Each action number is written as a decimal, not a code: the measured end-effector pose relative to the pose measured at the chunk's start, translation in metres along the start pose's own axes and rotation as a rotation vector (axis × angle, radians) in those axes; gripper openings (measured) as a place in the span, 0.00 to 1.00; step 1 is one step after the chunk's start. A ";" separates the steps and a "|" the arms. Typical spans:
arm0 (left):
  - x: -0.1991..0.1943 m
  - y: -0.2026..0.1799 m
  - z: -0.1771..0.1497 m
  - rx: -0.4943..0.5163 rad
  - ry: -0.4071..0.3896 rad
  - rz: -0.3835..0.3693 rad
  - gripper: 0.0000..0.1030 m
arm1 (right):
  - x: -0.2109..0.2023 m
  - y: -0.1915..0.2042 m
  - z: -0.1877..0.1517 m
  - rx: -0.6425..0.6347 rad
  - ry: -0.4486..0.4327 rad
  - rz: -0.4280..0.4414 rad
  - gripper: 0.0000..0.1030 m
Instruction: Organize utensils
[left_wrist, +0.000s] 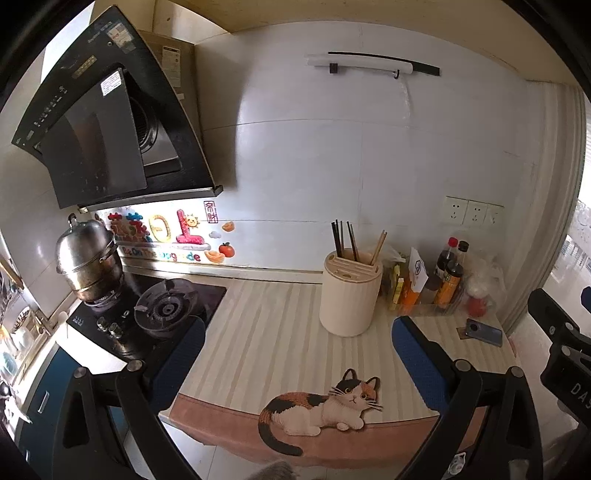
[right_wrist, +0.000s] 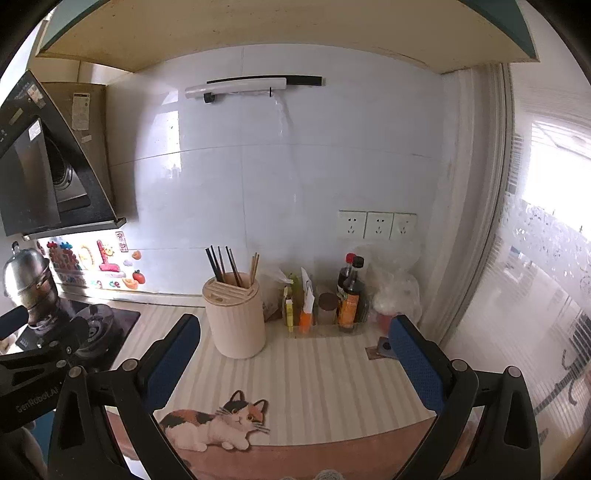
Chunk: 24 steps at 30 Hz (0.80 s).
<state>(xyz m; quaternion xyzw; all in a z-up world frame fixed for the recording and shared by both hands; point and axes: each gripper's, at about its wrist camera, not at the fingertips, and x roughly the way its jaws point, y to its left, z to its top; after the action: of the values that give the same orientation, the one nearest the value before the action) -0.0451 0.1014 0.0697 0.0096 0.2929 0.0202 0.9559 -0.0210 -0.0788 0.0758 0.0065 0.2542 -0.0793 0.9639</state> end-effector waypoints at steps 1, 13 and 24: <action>-0.001 0.000 0.000 0.000 0.001 0.002 1.00 | -0.001 0.000 -0.001 0.001 0.000 0.001 1.00; -0.003 0.004 -0.005 -0.003 0.004 0.015 1.00 | -0.002 0.003 -0.005 -0.009 0.014 0.007 1.00; -0.001 0.005 -0.007 -0.011 0.007 0.029 1.00 | 0.000 0.008 -0.004 -0.035 0.024 0.020 1.00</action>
<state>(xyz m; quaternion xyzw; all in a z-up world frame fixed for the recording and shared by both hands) -0.0502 0.1068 0.0646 0.0087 0.2961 0.0357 0.9545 -0.0212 -0.0709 0.0720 -0.0068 0.2670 -0.0650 0.9615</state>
